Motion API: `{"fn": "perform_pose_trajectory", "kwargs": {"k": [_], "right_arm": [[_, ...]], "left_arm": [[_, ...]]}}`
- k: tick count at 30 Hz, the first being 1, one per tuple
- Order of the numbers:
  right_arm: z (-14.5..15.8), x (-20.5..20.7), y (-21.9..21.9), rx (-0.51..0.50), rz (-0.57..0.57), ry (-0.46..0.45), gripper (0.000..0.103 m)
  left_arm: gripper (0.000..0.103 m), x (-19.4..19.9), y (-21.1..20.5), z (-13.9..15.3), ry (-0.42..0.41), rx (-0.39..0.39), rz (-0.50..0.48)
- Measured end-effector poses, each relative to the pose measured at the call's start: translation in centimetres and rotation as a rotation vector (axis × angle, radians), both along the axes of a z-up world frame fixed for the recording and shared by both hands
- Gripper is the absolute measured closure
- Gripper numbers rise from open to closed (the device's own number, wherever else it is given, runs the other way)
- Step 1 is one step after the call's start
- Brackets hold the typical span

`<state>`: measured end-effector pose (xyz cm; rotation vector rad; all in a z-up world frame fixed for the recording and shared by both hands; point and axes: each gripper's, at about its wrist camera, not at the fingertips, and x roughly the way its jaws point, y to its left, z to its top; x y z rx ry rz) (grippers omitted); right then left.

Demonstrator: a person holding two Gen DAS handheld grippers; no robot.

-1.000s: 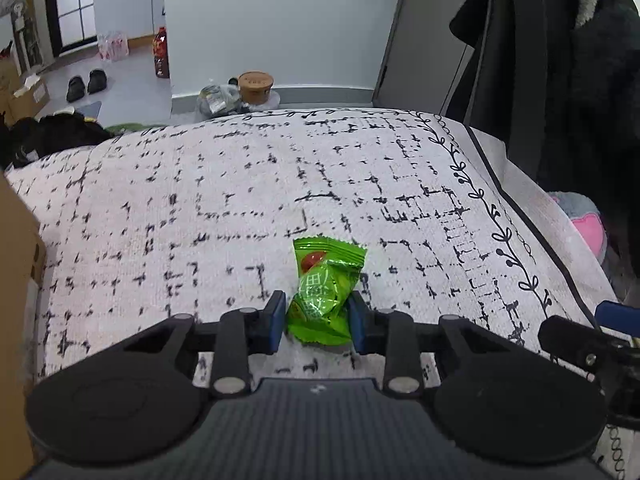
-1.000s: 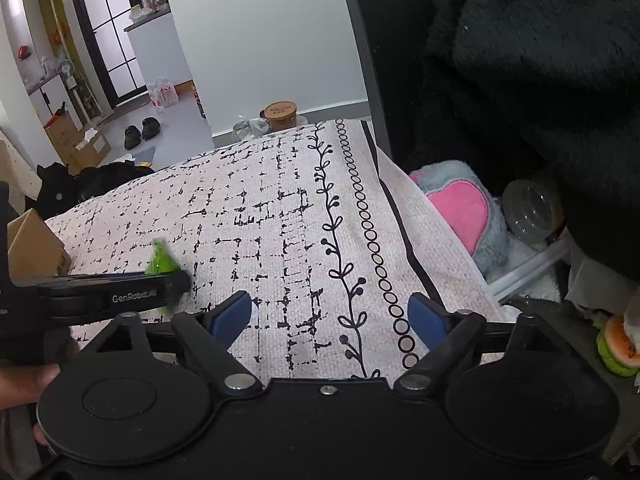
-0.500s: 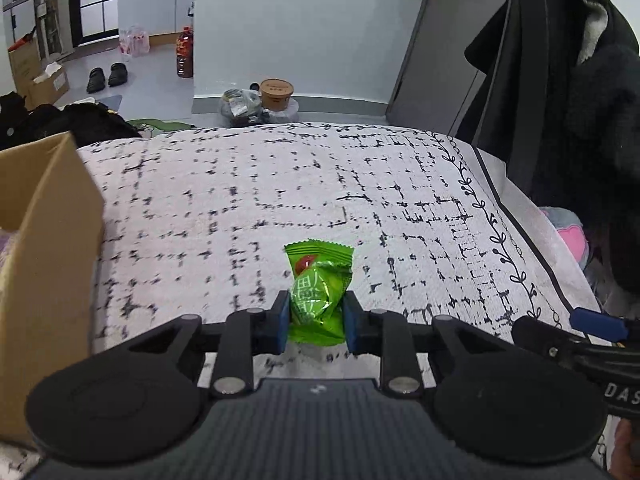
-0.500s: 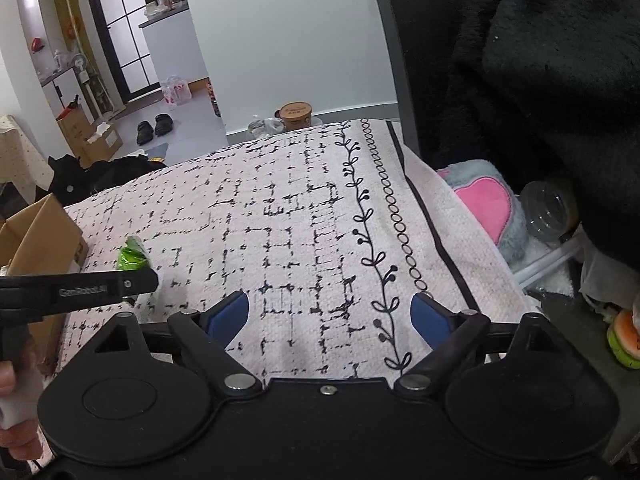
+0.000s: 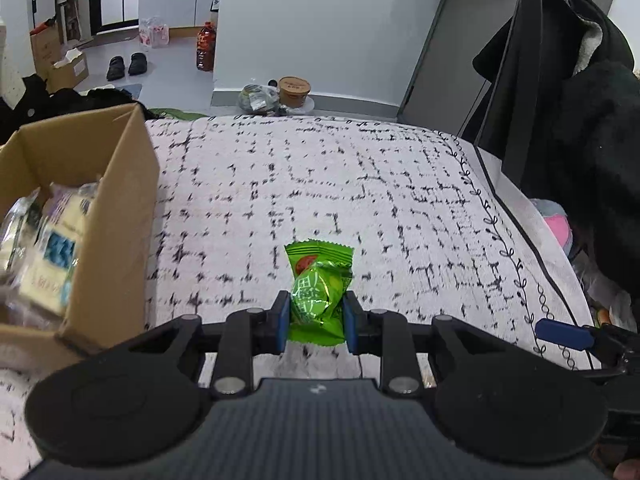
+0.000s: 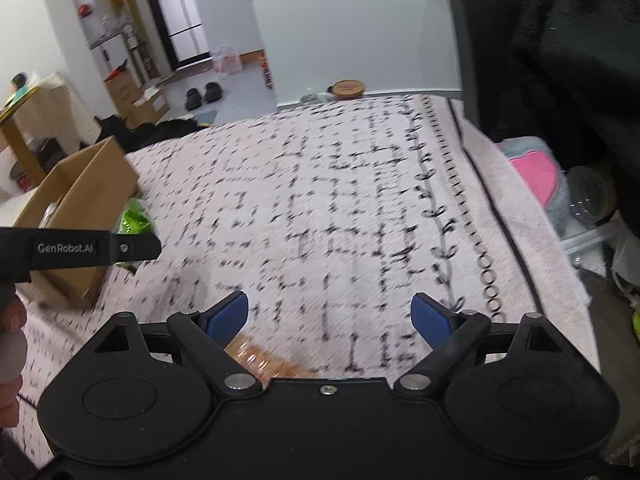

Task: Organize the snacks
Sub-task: 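Lift green candy with left gripper toward box while right gripper grasps orange-topped bread pack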

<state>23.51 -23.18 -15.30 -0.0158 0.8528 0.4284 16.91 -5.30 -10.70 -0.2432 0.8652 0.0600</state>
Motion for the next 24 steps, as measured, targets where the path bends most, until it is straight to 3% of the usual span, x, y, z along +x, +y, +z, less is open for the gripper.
{"fn": "perform_pose_trajectory", "kwargs": {"k": [17, 24], "right_arm": [[-2.7, -2.0, 2.1, -0.127, 0.142, 0.036, 0.014], [-3.4, -2.2, 2.9, -0.202, 0.173, -0.003, 0.009]], "left_arm": [[0.077, -0.9, 0.6, 0.1, 0.008, -0.009, 0.015], [0.077, -0.8, 0.7, 0.1, 0.012, -0.018, 0.020]]}}
